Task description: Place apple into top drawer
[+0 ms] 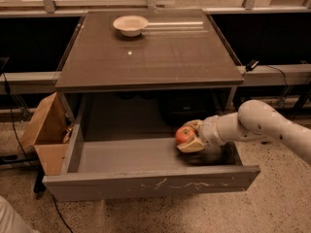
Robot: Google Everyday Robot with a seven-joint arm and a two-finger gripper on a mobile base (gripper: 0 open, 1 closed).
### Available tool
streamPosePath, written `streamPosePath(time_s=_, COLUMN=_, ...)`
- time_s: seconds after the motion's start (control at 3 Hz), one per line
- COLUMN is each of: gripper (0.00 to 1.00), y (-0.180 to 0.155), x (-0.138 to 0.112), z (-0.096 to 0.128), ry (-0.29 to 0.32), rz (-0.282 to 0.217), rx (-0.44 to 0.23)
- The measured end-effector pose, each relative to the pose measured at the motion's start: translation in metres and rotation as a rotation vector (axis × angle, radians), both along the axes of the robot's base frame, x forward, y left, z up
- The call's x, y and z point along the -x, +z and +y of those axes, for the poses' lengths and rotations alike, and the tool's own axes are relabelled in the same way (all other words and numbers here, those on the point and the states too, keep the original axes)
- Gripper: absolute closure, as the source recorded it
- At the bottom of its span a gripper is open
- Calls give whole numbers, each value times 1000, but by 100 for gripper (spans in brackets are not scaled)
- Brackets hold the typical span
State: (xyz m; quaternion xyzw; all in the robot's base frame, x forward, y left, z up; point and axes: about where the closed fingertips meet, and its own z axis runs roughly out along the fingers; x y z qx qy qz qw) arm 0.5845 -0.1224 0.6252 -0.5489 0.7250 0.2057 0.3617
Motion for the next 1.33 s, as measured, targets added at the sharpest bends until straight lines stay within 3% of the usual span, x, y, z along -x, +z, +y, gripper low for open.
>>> streamPosePath(time_s=0.33, gripper=3, y=10, x=0, z=-9, ry=-4, rz=-11, rx=15)
streamPosePath(time_s=1.33, gripper=0, y=87, x=-10, z=-58, ry=-24, rz=-121, rx=81)
